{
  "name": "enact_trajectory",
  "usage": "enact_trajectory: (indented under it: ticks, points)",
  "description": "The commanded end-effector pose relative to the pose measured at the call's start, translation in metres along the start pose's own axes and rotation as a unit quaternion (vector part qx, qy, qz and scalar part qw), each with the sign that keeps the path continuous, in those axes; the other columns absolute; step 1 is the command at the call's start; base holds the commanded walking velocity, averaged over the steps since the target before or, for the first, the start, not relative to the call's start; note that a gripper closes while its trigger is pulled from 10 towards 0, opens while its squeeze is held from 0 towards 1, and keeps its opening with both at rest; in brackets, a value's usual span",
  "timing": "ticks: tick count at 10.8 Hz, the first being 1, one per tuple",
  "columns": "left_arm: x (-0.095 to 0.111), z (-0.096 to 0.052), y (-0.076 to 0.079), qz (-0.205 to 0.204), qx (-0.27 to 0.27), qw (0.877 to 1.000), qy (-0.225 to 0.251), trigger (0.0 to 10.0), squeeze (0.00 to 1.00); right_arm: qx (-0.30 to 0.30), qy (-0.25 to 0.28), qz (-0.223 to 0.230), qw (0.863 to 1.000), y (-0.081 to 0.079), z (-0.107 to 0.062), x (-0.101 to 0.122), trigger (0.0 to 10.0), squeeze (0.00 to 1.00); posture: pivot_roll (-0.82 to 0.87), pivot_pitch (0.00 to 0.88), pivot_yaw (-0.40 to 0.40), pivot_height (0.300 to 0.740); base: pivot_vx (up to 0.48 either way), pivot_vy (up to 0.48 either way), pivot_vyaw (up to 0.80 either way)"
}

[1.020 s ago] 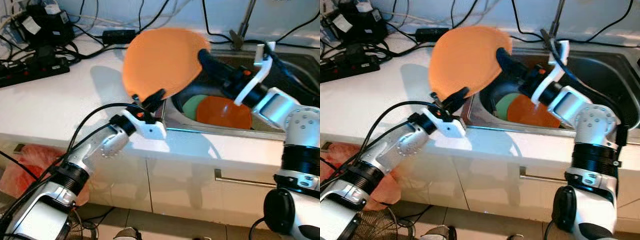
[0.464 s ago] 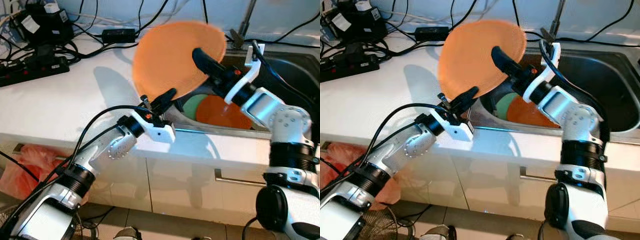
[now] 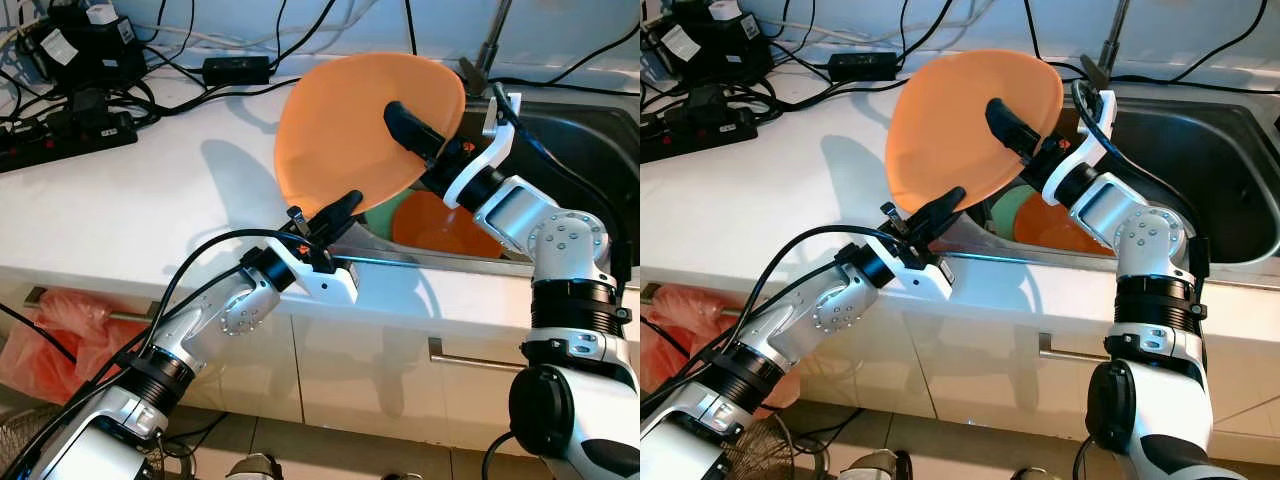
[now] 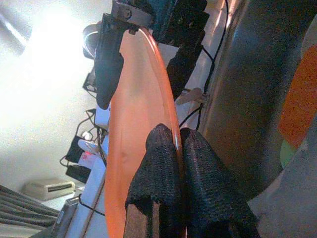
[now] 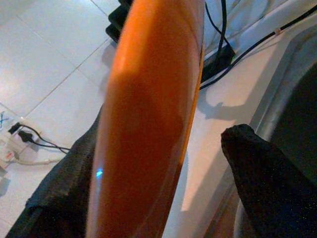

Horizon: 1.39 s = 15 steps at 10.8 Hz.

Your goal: Kitchen organization

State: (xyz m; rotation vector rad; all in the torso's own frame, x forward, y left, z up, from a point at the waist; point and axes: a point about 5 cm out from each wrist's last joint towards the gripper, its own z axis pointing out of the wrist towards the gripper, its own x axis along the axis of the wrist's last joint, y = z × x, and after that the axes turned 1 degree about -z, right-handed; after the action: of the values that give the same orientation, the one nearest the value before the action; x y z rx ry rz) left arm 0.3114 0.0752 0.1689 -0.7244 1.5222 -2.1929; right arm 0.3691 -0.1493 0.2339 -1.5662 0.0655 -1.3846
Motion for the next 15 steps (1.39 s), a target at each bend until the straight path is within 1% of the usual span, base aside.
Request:
enact_trajectory:
  ticks: [1,2,3,4,5,6,8,9,10,11,12,13,14,15]
  points:
    - [0.007,0.005,-0.011,0.012,0.029,0.999,0.023,0.0,0.0,-0.022,0.001,-0.002,1.0,0.005,0.0,0.002,0.0,0.0,0.09,0.085,0.018,0.74,0.0,0.0,0.0]
    - [0.008,0.005,-0.012,0.013,0.035,0.999,0.027,0.0,0.0,-0.028,-0.001,0.001,1.0,0.007,-0.001,0.001,0.0,0.0,0.09,0.086,0.017,0.74,0.0,0.0,0.0]
    - [0.012,0.005,-0.016,0.014,0.05,0.998,0.038,1.3,0.0,-0.041,-0.007,0.006,0.999,0.011,-0.001,-0.001,0.0,0.0,0.09,0.09,0.012,0.74,0.0,0.0,0.0]
    - [0.013,0.005,-0.016,0.016,0.052,0.998,0.038,1.9,0.0,-0.049,-0.007,0.009,0.999,0.013,-0.002,-0.003,0.0,0.0,0.09,0.09,0.012,0.74,0.0,0.0,0.0]
    - [0.013,0.005,-0.015,0.017,0.052,0.998,0.037,3.4,0.0,-0.054,-0.008,0.016,0.998,0.015,-0.002,-0.004,0.0,0.0,0.08,0.091,0.009,0.74,0.0,0.0,0.0]
    - [0.014,0.004,-0.015,0.018,0.055,0.998,0.041,4.5,0.0,-0.06,-0.011,0.017,0.998,0.017,-0.003,-0.005,0.0,0.0,0.08,0.093,0.009,0.74,0.0,0.0,0.0]
    - [0.014,0.004,-0.015,0.023,0.056,0.997,0.043,4.8,0.0,-0.064,-0.013,0.018,0.998,0.018,-0.005,-0.006,0.0,0.0,0.08,0.093,0.009,0.74,0.0,0.0,0.0]
    - [0.015,0.004,-0.016,0.037,0.059,0.997,0.044,6.0,0.0,-0.068,-0.012,0.022,0.997,0.019,-0.006,-0.006,0.0,0.0,0.08,0.093,0.008,0.74,0.0,0.0,0.0]
    - [0.015,0.004,-0.015,0.043,0.059,0.996,0.044,6.7,0.0,-0.072,-0.008,0.027,0.997,0.02,-0.006,-0.006,0.0,0.0,0.08,0.094,0.008,0.74,0.0,0.0,0.0]
    - [0.015,0.004,-0.015,0.043,0.059,0.996,0.044,7.0,0.0,-0.074,-0.007,0.029,0.997,0.02,-0.007,-0.006,0.0,0.0,0.08,0.094,0.008,0.74,0.0,0.0,0.0]
    - [0.014,0.003,-0.015,0.043,0.058,0.996,0.043,7.8,0.0,-0.075,-0.007,0.029,0.997,0.02,-0.008,-0.006,0.0,0.0,0.08,0.094,0.008,0.74,0.0,0.0,0.0]
    - [0.013,0.003,-0.014,0.038,0.056,0.997,0.037,10.0,0.0,-0.078,-0.008,0.029,0.997,0.021,-0.009,-0.007,0.0,0.0,0.08,0.093,0.006,0.74,0.0,0.0,0.0]
    - [0.012,0.003,-0.016,0.025,0.065,0.997,0.034,10.0,1.0,-0.079,-0.008,0.029,0.996,0.021,-0.009,-0.007,0.0,0.0,0.08,0.093,0.006,0.74,0.0,0.0,0.0]
    - [0.013,0.003,-0.018,0.009,0.071,0.997,0.037,10.0,1.0,-0.079,-0.007,0.029,0.996,0.021,-0.009,-0.007,0.0,0.0,0.08,0.091,0.006,0.74,0.0,0.0,0.0]
